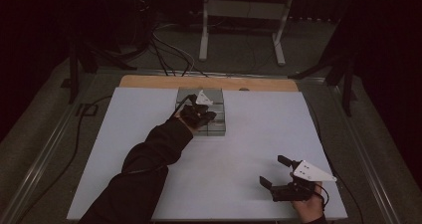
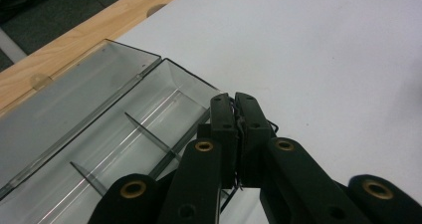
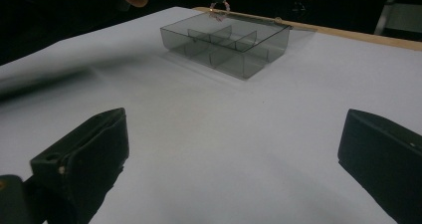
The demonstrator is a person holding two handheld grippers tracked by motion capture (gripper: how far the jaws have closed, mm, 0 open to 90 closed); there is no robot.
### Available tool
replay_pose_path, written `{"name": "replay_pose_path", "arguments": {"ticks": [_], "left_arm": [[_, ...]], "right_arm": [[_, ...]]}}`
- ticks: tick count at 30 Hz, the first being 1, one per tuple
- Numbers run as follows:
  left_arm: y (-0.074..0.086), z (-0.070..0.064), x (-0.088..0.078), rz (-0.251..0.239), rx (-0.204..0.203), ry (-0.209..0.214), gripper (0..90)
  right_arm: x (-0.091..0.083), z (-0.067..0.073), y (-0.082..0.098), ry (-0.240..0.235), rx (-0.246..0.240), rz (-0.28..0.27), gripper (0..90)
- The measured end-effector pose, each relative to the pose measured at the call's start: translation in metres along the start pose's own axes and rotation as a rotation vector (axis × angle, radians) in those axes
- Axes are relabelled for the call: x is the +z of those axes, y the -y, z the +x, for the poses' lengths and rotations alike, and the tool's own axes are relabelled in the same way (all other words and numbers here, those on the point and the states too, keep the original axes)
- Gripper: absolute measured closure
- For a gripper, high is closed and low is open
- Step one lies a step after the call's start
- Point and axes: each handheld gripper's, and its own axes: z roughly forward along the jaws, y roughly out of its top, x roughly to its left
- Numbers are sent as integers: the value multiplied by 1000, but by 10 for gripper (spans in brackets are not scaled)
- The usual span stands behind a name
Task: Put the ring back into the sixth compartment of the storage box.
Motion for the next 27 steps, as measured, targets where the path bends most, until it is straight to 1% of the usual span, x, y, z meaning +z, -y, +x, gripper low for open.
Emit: {"name": "replay_pose_path", "arguments": {"ticks": [5, 6, 10, 14, 17, 22, 24, 27], "left_arm": [[-2, -1, 5, 1, 7, 1, 898], [-3, -1, 6, 1, 10, -5, 898], [-4, 0, 9, -4, -1, 2, 898], [-4, 0, 13, 3, 8, 4, 898], [-3, 1, 16, 2, -1, 7, 898], [0, 0, 22, 3, -3, 11, 898], [2, 1, 24, 4, -14, 21, 898], [4, 2, 28, 9, -15, 16, 898]], "right_arm": [[0, 0, 0, -1, 0, 0, 0], [0, 0, 0, -2, 0, 0, 0], [0, 0, 0, -2, 1, 1, 0], [0, 0, 0, -3, 1, 1, 0], [0, 0, 0, -3, 1, 1, 0], [0, 0, 0, -4, 1, 1, 0], [0, 0, 0, -4, 1, 0, 0], [0, 0, 0, -4, 2, 0, 0]]}}
